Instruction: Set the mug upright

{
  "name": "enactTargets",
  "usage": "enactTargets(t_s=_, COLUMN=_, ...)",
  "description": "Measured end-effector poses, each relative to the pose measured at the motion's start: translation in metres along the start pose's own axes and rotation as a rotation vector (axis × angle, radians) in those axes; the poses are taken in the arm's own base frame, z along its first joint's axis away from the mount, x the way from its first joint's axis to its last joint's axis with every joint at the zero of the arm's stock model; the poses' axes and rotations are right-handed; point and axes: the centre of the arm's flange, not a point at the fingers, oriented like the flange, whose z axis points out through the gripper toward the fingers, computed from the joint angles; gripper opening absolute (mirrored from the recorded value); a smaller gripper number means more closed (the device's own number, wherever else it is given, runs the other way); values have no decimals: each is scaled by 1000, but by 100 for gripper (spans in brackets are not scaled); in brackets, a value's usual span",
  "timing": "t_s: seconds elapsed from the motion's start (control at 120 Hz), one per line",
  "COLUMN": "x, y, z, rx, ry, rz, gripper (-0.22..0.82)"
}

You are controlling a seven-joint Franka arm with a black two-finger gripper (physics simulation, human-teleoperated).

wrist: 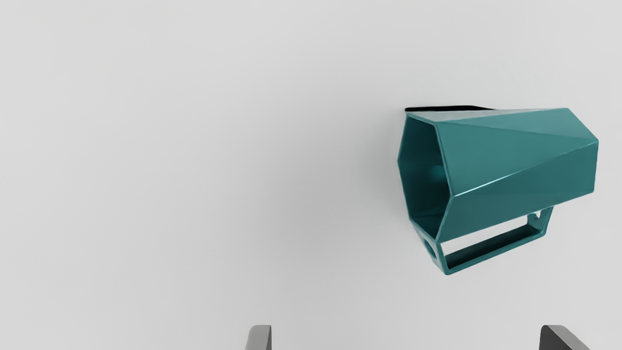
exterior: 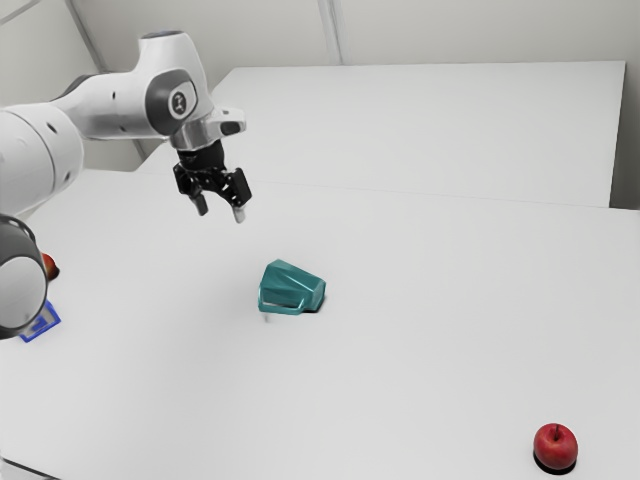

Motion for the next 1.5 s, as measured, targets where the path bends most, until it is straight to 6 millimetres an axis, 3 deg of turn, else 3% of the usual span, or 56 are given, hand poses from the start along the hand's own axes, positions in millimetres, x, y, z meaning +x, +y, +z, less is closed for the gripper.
enactTargets(t_s=0.258, x=-11, y=-25, z=47, rx=-125, ry=49, rz=-41, gripper=60)
enactTargets(t_s=0.592, x=-23, y=-30, z=94, rx=-292, ry=89, rz=-48, gripper=60)
enactTargets(t_s=1.075, x=-31, y=-31, z=113, rx=-510, ry=190, rz=-42, gripper=60)
enactTargets(t_s=1.5, x=-27, y=-29, z=147, rx=-623, ry=230, rz=-42, gripper=60)
